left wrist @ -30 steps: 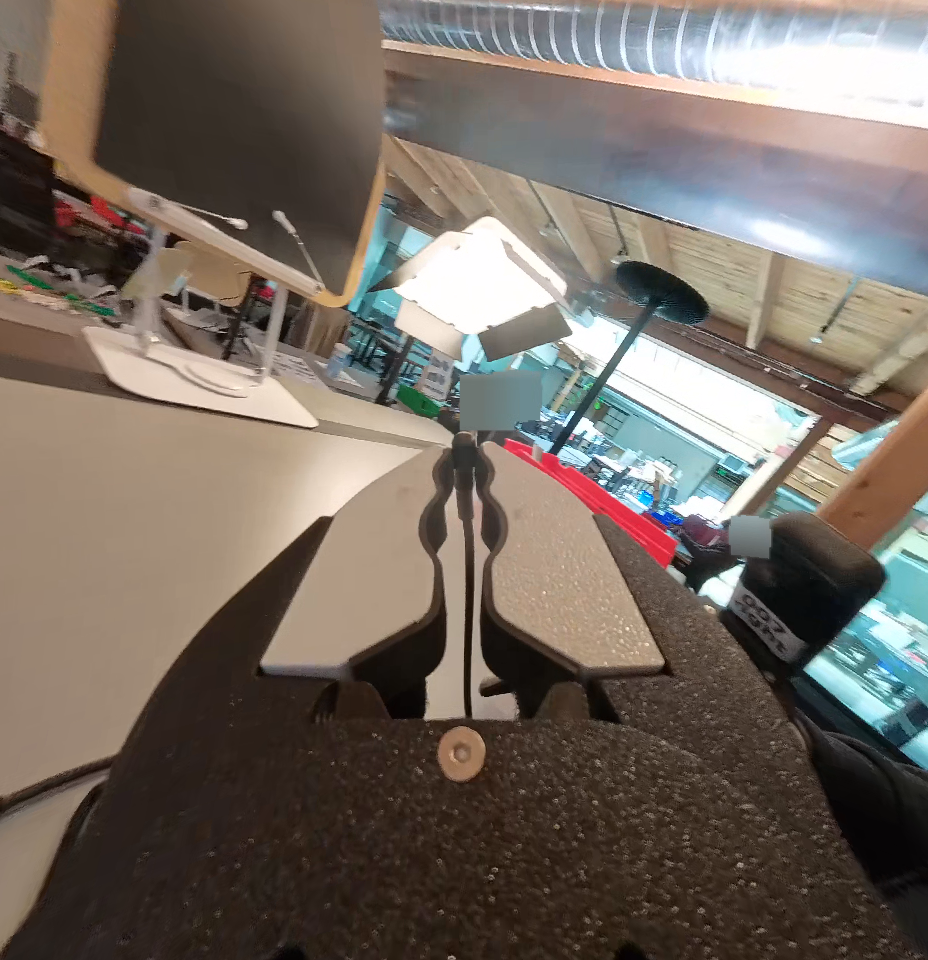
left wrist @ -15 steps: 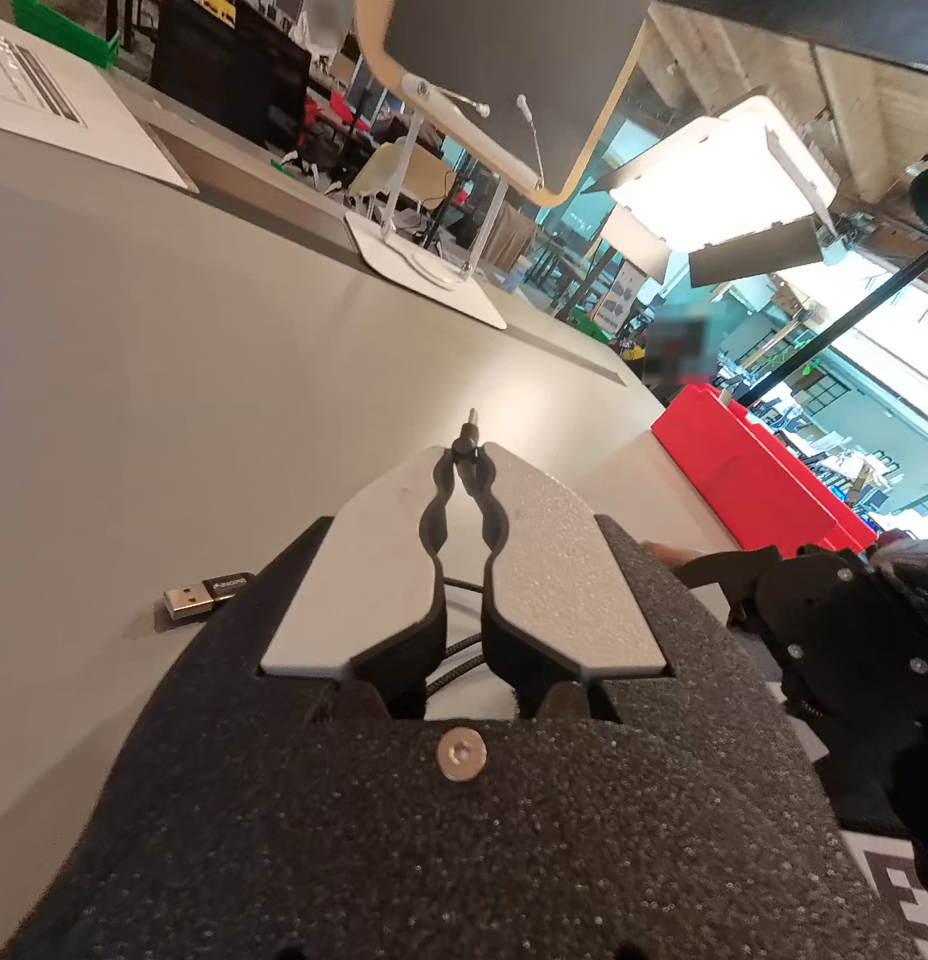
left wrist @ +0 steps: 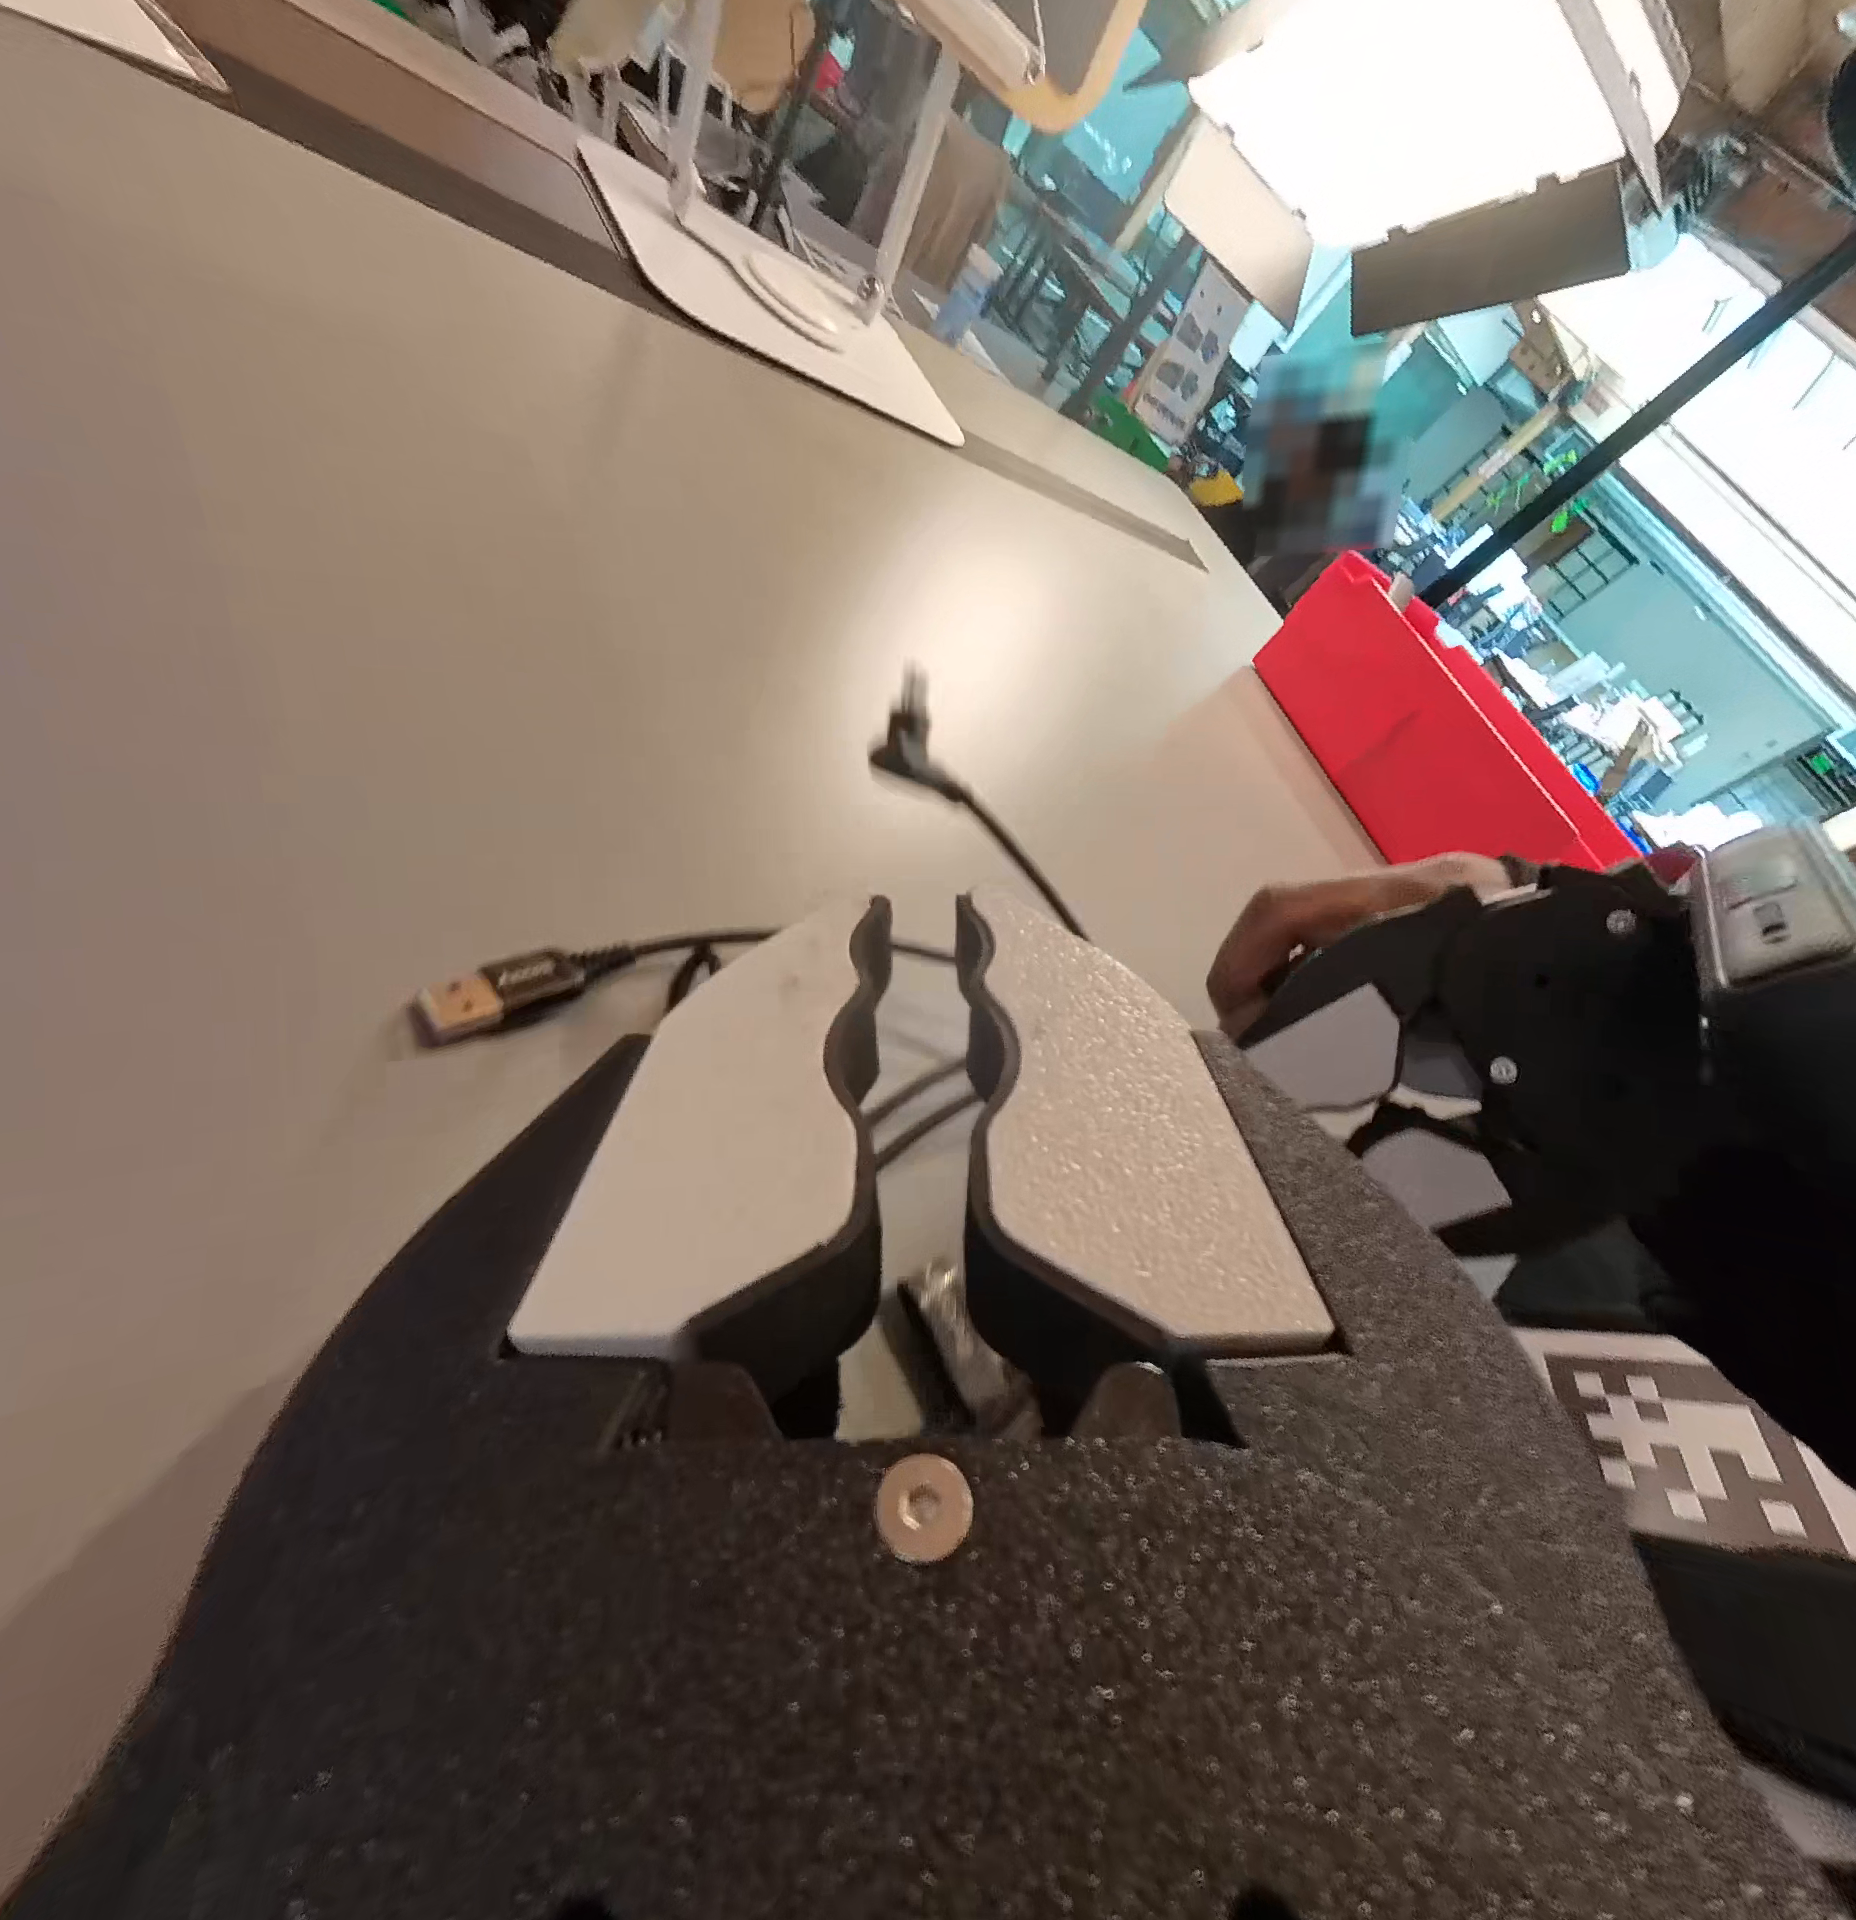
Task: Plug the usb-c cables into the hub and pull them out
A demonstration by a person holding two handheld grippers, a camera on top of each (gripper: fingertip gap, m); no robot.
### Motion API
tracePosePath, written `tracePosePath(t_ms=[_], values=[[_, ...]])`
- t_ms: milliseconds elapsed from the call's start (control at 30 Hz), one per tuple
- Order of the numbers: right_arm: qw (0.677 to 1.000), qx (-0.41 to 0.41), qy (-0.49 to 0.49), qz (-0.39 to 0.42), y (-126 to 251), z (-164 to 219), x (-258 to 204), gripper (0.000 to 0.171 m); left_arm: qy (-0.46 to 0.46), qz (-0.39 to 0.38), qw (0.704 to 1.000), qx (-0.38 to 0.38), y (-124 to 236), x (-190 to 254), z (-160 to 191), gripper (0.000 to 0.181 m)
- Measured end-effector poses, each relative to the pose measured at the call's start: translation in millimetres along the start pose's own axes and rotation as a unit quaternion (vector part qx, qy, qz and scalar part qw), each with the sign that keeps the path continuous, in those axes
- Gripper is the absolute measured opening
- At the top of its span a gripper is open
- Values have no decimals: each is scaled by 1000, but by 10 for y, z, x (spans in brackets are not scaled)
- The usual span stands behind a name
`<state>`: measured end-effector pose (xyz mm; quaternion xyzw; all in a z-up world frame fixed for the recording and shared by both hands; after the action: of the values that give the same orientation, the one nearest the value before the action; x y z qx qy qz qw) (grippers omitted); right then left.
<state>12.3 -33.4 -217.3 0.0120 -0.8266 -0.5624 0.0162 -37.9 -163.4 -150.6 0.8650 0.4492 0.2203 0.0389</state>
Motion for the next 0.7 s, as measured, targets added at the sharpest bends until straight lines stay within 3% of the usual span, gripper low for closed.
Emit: tracePosePath(t_ms=[33,300,700], values=[[1000,-5,9,22,17,37,34,9,-3,9,1000,-5,39,6,27,14],[986,-36,56,156,384,406,285,7,-30,28,999,-31,193,-24,206,19],[942,-52,23,330,1624,1123,717,7,-12,94,995,-21,-255,296,224,13]])
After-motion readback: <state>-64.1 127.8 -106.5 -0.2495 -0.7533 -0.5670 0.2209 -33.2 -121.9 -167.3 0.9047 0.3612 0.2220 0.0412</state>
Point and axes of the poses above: each gripper's, where its closed fingertips meet, y back along the fingers, z out of its underside, x = y × z across the jaws, the point moved 2 cm from there along y, back along the fingers, and after that the axes turned 14 degrees about -y, right-handed, at the moved point
